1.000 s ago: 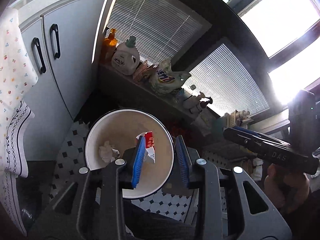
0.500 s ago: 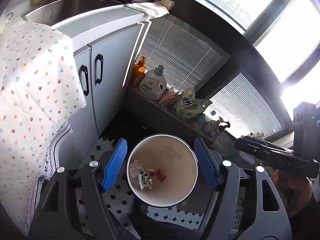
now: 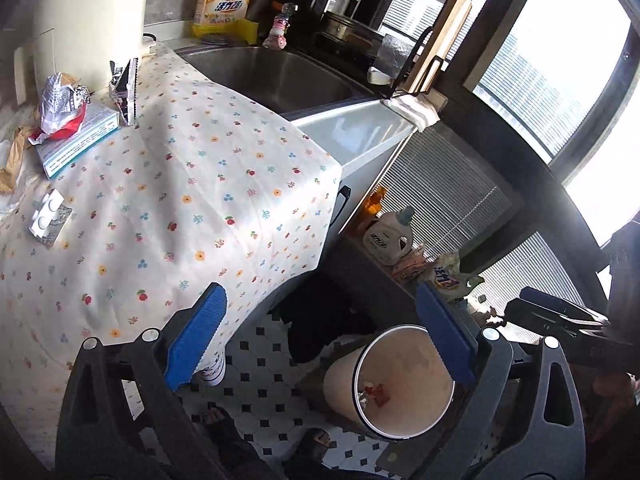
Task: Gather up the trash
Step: 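Return to the counter and grasp the white blister pack with the right tool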
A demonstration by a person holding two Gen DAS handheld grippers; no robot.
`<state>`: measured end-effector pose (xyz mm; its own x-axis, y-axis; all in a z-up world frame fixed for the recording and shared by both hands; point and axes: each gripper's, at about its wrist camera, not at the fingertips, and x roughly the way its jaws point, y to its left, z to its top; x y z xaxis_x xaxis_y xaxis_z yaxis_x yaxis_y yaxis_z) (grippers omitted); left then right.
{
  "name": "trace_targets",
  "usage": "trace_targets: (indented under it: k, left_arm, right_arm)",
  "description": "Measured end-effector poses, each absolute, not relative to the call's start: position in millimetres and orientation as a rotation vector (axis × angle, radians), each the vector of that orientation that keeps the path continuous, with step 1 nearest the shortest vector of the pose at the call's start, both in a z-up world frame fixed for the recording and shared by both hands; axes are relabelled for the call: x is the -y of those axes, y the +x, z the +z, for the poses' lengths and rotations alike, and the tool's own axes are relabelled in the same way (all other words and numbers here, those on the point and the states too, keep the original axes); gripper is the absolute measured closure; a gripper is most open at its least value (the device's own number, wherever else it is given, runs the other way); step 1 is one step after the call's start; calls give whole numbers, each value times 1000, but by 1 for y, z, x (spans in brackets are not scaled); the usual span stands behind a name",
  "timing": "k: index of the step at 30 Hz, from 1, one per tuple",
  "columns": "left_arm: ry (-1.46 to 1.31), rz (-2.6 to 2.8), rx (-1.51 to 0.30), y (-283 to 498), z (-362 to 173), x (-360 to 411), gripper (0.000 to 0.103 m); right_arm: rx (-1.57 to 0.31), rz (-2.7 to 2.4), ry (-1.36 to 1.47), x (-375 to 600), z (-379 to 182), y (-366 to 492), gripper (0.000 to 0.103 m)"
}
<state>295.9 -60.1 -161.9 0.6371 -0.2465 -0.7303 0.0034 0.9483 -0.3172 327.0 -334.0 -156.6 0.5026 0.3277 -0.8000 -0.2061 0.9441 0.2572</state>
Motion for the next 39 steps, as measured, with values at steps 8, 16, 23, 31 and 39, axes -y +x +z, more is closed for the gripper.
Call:
trace_targets:
  k: [8,16,23,31,39]
  left_arm:
    - [-383,-5,-768,270,-141,-28,8]
    - [-439,83,-708,248,-131,-103,13]
    - [-461,131,-693,233,-132,-161,26]
    - [-492,211,-677,205,-138,-222,37]
    - [-549,310,-664,168,-148,-262,37]
  right_arm:
    - [-979,464,65,247,-142,341,8]
    - [-1008,566,37,168,-142,350,16]
    - [-1021,657,18,93,-146,353,26]
    - [-1086,792,-33,3,-167,354,44]
    - [-1134,817,-76,-65,-187,366,43]
